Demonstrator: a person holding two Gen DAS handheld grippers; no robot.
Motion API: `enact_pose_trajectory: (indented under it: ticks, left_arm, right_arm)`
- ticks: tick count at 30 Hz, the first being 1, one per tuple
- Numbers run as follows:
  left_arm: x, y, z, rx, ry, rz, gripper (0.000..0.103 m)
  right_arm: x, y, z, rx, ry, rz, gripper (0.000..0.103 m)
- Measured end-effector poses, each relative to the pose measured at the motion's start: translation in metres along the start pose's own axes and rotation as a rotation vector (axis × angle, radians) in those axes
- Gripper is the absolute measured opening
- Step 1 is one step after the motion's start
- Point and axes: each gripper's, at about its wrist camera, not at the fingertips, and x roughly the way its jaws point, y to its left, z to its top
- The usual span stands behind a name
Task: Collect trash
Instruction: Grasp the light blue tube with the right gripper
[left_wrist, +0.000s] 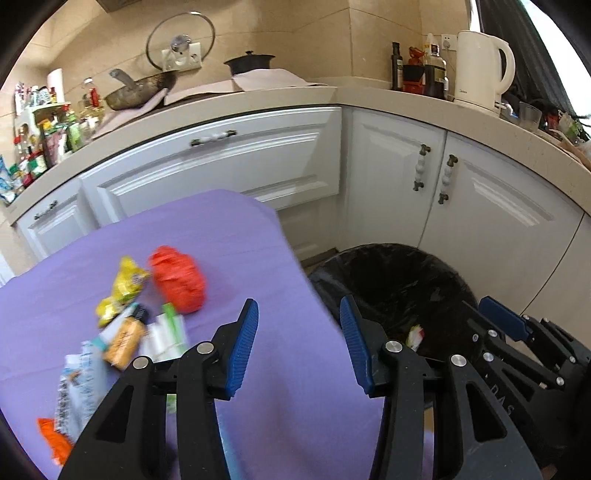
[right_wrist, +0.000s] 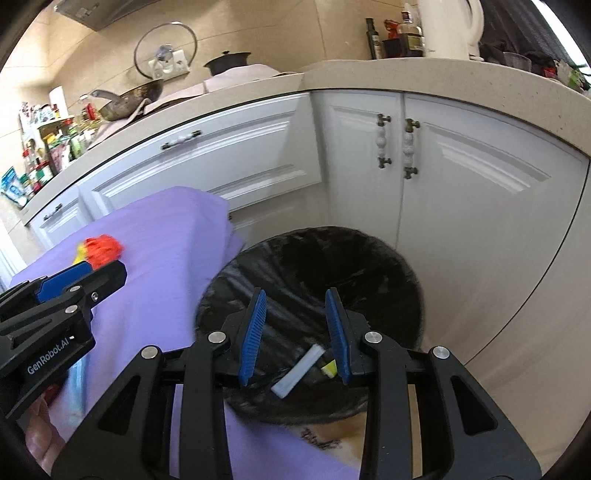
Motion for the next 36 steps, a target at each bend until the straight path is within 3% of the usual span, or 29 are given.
enact_pose_trajectory:
  ticks: [11,21,29,36]
  left_arm:
    - [-0.045,0.074,-0.036,-0.049,-0.007,0.125,0.046]
    - [-0.063,0.136,-0.070,-0.128,0.027,0.211,0.046]
    - [-0.069,0.178,-0.093,-0.181,0.046,0.287,0.046]
    - [-0.072,0.189,-0.100,-0.201,0.047,0.276,0.046]
  right_arm:
    - [-0.023,0.075,-0.023,-0.068,0.032,0.118,0.033]
    - [-0.030,0.138,-0.048,-0.167,0.079,0.194,0.033]
    - [-0.025,0.167,-0.063,-0.236,0.127,0.207,0.033]
    - [-0.017,0.176,-0.070,-0.266,0.170,0.195,0.030]
